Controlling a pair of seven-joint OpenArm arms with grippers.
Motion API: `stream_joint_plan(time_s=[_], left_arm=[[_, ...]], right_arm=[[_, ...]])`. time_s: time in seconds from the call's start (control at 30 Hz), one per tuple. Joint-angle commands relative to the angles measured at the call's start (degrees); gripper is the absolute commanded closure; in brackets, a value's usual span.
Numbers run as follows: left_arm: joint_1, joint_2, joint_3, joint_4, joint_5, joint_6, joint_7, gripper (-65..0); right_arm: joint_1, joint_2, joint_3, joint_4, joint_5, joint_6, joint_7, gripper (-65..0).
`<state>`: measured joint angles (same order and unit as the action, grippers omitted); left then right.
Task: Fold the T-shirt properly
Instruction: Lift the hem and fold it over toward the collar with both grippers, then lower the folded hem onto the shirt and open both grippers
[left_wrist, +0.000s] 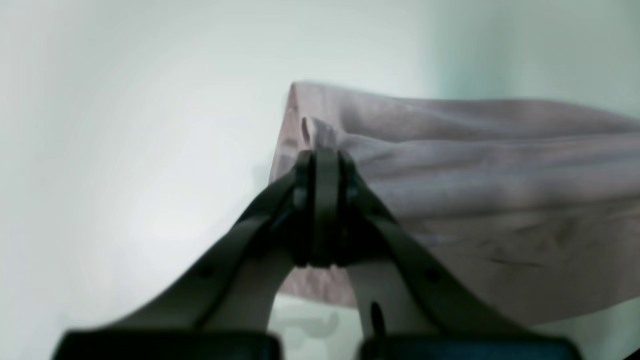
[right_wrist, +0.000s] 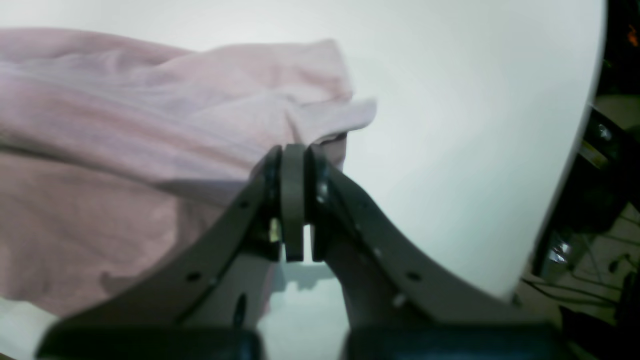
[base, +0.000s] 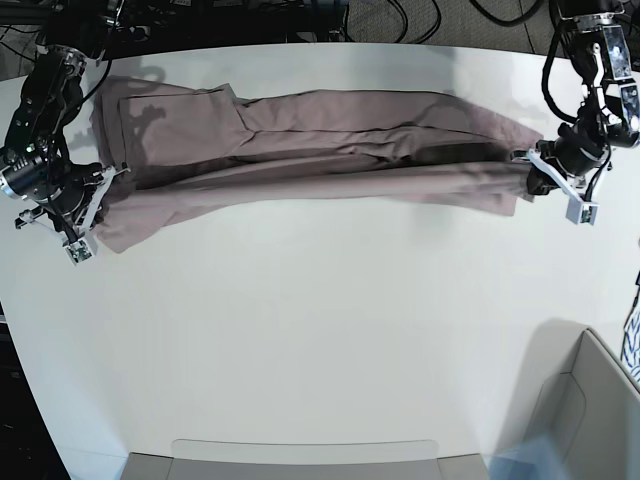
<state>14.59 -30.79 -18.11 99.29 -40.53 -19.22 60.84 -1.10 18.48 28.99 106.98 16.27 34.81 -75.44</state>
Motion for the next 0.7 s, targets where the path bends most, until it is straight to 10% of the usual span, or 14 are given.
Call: stream_joint_plan(time_s=[0.0,0.67], left_arm=[[0.3,-1.3,-0.7,0.7,0.7,0.4,-0.8,0.0],[9.5,0.4,-0.7,0.9,0.7,0.4,-1.5,0.0]], right_arm=[[-0.5,0.7,0.3,2.0,0.1,0.9,0.0,0.0],[-14.8,0.5,0.5,7.1,0.1,0.9,0.1,0.0]])
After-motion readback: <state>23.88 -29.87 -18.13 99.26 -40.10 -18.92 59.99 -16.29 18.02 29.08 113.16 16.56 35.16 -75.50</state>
